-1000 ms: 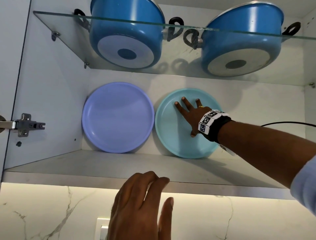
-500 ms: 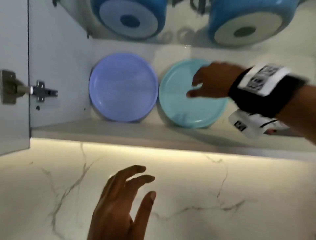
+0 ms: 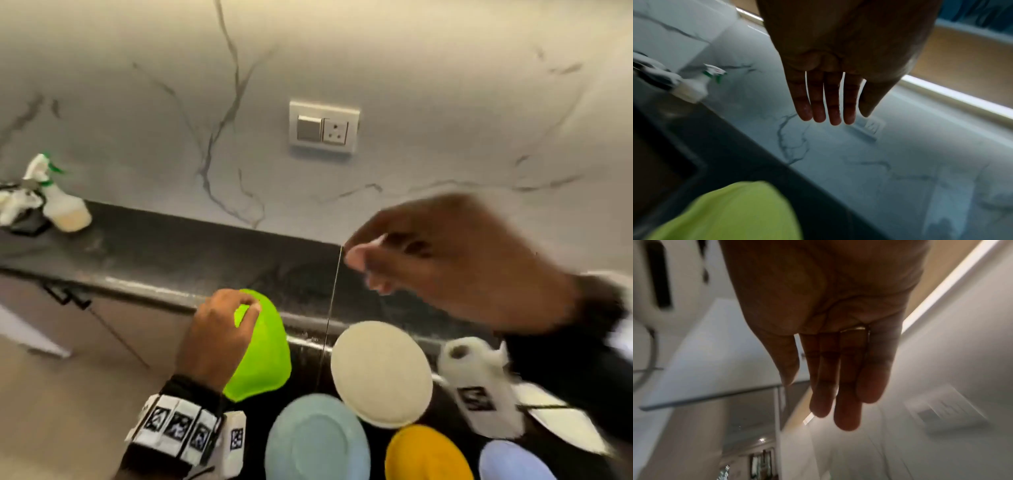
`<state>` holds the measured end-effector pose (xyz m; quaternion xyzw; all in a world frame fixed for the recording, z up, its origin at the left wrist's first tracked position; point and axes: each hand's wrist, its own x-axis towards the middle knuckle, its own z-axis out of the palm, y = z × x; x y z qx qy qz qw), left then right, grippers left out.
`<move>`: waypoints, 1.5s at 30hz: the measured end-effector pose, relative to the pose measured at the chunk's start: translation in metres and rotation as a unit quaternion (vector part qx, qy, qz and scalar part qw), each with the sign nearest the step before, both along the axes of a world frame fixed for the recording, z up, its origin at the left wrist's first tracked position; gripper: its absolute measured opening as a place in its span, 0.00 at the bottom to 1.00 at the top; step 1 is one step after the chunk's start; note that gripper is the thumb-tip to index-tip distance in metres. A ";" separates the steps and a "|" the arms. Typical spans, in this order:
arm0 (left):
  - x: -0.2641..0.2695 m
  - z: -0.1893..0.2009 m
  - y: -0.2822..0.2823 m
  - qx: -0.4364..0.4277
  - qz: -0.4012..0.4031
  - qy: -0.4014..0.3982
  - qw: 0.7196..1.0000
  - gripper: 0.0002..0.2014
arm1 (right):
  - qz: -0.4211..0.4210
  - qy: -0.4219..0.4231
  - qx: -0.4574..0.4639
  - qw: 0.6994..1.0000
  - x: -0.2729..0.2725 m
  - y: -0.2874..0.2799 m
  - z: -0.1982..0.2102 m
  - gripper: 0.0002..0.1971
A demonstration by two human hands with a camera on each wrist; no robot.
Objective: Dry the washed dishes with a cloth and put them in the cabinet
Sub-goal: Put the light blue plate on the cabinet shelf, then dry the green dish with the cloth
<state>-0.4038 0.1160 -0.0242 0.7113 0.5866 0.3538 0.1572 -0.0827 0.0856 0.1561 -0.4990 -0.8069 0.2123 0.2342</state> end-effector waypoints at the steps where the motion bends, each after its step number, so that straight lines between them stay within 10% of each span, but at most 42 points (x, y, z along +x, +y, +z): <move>1: -0.009 -0.019 -0.003 -0.034 0.018 0.020 0.999 0.08 | -0.007 0.019 -0.037 0.999 -0.038 -0.007 -0.020 0.09; 10: -0.060 -0.107 0.001 -0.281 0.133 0.048 0.949 0.27 | -0.084 -0.148 -0.250 0.953 -0.145 0.071 -0.213 0.15; 17: -0.063 -0.123 0.016 -0.316 0.157 0.002 0.936 0.29 | -0.092 -0.225 -0.295 0.924 -0.174 0.085 -0.262 0.20; 24: -0.063 -0.125 0.015 -0.343 0.166 -0.018 0.924 0.21 | -0.070 -0.236 -0.301 0.921 -0.190 0.079 -0.268 0.15; 27: -0.072 -0.128 0.016 -0.359 0.193 -0.170 0.897 0.24 | -0.071 -0.216 -0.314 0.922 -0.194 0.078 -0.262 0.15; 30: -0.068 -0.122 0.008 -0.368 0.200 -0.428 0.801 0.18 | -0.052 -0.184 -0.337 0.922 -0.190 0.078 -0.256 0.19; 34: -0.047 -0.100 -0.004 -0.333 0.175 -0.518 0.768 0.17 | -0.045 -0.109 -0.374 0.920 -0.171 0.070 -0.250 0.23; 45: 0.065 -0.031 -0.018 -0.266 0.142 -0.590 0.749 0.18 | -0.154 0.181 -0.238 0.942 0.045 -0.006 -0.182 0.10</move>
